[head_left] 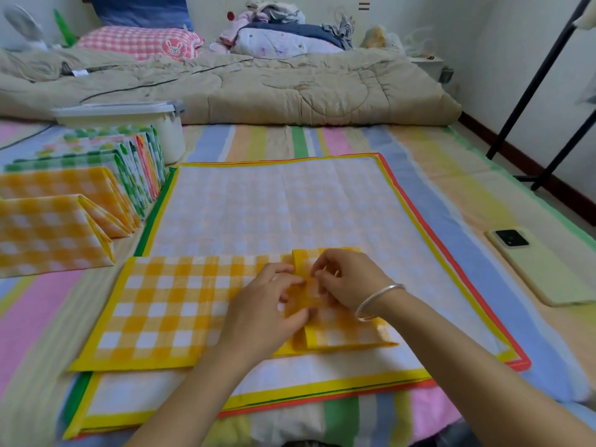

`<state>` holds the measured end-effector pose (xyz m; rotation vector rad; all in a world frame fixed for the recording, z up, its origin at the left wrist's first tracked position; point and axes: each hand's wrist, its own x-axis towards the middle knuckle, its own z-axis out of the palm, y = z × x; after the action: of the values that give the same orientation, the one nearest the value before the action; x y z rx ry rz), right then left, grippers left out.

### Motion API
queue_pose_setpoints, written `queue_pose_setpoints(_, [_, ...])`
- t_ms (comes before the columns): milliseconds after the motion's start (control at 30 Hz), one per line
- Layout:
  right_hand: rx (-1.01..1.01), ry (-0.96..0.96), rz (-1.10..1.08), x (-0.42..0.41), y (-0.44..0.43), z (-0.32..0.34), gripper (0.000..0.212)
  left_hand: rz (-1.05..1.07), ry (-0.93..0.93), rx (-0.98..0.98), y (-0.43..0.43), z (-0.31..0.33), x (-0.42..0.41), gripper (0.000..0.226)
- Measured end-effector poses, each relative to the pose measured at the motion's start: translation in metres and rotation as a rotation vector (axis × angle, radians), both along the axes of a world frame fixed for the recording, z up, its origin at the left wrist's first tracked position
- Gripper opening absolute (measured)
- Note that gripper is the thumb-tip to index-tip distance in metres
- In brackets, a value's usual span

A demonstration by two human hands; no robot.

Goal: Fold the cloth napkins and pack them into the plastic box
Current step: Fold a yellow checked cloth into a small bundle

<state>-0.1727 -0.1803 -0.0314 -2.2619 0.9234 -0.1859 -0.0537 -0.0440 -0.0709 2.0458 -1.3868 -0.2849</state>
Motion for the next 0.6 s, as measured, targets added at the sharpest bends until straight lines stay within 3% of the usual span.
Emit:
queue_pose_setpoints(100, [-0.525, -0.104, -0.089, -0.008, -0.012, -0.014, 0.014, 0.025, -0.048, 0.091, -0.003, 0.002, -0.002, 0.051])
queue_pose_setpoints(167, [-0.655, -0.088, -0.017, -0.010, -0.016, -0.027, 0.037, 0.033, -0.048, 0.098, -0.003, 0.003, -0.004, 0.051])
queue_pose_setpoints(267, [-0.483, 0.180, 0.117, -0.007, -0.016, -0.038, 0.096, 0.045, -0.041, 0.107, -0.003, 0.001, -0.004, 0.050])
queue_pose_setpoints(400, [-0.382, 0.290, 0.134, -0.002, -0.015, -0.045, 0.108, 0.047, -0.047, 0.117, -0.003, 0.001, -0.005, 0.051])
queue_pose_setpoints(500, [-0.439, 0.322, 0.131, 0.000, -0.010, -0.053, 0.124, 0.056, -0.060, 0.155, -0.003, 0.003, -0.006, 0.052])
queue_pose_setpoints(600, [-0.487, 0.330, 0.136, 0.002, -0.007, -0.055, 0.124, 0.048, -0.087, 0.212, -0.005, 0.011, -0.007, 0.059])
